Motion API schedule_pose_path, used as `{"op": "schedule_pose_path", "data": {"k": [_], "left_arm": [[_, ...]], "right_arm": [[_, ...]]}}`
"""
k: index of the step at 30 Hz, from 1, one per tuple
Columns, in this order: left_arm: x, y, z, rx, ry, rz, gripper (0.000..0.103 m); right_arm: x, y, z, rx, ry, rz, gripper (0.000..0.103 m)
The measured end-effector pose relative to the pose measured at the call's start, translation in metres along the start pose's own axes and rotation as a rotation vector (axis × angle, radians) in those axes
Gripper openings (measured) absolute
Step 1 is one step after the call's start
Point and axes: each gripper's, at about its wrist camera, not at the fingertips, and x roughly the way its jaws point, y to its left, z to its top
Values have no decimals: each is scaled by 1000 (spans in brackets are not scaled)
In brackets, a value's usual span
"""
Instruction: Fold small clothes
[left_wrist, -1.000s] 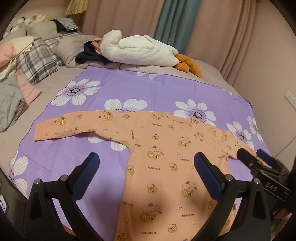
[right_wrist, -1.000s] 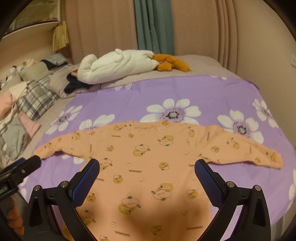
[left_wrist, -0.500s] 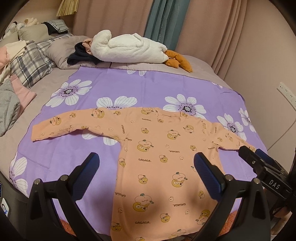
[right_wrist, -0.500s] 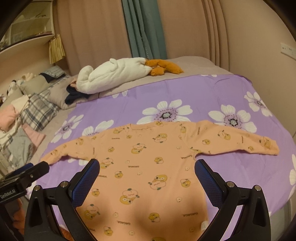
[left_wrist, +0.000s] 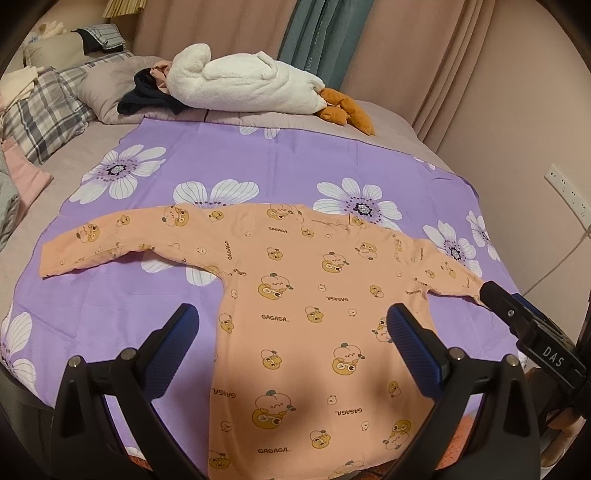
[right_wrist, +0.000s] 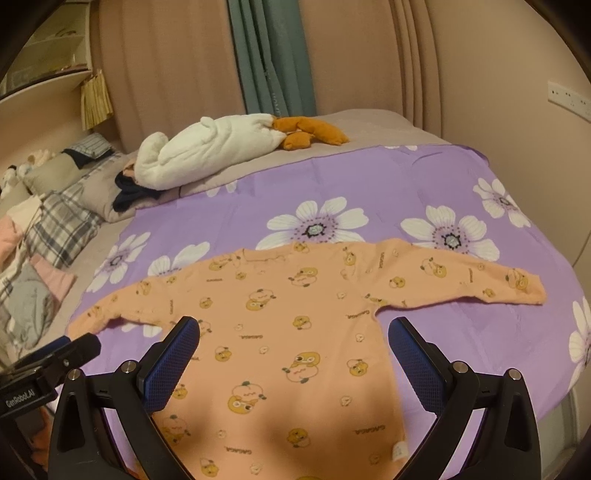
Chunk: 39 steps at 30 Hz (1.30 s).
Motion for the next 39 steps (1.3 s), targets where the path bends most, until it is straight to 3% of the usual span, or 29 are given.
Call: {"op": "schedule_pose_path", "data": {"k": [12,17,22,27,29,31,33,39], "left_arm": [[19,0,-1,39,19,48,100],[32,-2,-3,37,51,37,98],[54,-2,-7,25,100,26,91],[81,2,-14,24,174,43,73],[89,4,-15,20,196,52,73],[95,6,-16,14,213,61,73],[102,8,-16,8,225,69,73],[114,12,-12,-4,241,80,72]], "right_arm": [[5,-16,8,62,-36,-24,97],[12,-40,17,129,-40,-4,83],[25,-92,29,265,-34,18,69],[49,-171,33,409,6,-127,62],[62,-210,25,497,43,-179,55],[72,-249,15,599,80,-233,42],[75,-275,6,659,89,-270,36],[93,-343,-17,871,113,-276,36]]}}
